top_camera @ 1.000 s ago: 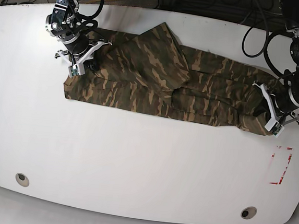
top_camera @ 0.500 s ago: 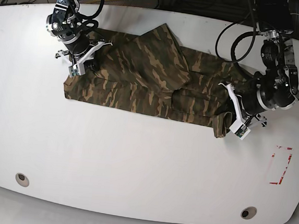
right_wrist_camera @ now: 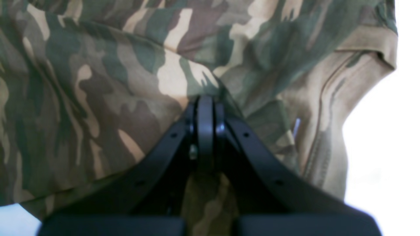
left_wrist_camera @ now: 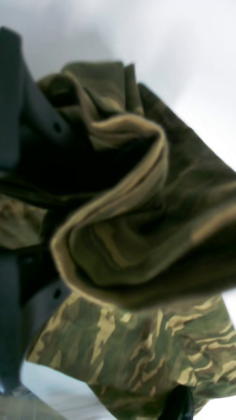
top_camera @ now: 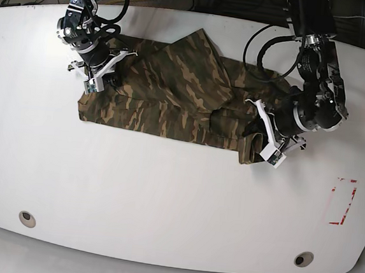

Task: Layout the t-shirt on the table in an organized manner, then fold the t-shirt properly
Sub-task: 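Fold the lifted end over toward the right gripper with the left gripper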

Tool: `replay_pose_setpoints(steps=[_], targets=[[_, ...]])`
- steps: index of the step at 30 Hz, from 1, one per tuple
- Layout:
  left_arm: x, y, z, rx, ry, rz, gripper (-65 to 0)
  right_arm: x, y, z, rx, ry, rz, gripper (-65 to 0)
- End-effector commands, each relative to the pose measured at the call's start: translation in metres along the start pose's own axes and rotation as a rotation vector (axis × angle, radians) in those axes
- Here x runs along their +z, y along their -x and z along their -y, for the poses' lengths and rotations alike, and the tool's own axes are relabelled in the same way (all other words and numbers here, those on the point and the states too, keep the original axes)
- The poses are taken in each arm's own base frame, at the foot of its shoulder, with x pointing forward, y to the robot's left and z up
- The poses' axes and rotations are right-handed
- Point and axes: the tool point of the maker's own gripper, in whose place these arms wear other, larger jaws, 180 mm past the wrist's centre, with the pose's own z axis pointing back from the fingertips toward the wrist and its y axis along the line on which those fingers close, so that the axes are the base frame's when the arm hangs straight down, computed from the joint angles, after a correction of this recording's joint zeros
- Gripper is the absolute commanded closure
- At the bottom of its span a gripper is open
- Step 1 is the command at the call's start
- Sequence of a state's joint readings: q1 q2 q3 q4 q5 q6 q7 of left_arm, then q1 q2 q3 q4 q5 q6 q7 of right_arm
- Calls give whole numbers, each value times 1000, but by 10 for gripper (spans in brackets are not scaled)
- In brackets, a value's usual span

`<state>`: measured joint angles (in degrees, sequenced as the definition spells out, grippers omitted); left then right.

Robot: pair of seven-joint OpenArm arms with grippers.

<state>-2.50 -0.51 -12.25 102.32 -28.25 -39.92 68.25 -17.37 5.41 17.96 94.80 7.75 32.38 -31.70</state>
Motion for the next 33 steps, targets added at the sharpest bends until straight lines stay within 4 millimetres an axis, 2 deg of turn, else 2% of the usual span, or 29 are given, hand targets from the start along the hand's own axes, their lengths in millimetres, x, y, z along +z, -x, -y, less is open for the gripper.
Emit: replay_pose_setpoints(steps=[1, 10, 18, 27, 33], targets=[[0, -17, 7, -3, 21, 63, -29, 1, 11, 3, 17, 13, -57, 0], [-14, -13, 38, 2, 89, 51, -29, -1, 11, -2, 7, 9, -55, 0], [-30, 1, 66, -38, 93, -33, -29, -1, 10, -4, 6, 6, -52, 0], [-35, 3, 63, -67, 44, -70, -29, -2, 8, -3, 8, 7, -49, 0], [-36, -9, 64, -41, 38, -11, -29, -2, 8, -3, 7, 6, -48, 0]])
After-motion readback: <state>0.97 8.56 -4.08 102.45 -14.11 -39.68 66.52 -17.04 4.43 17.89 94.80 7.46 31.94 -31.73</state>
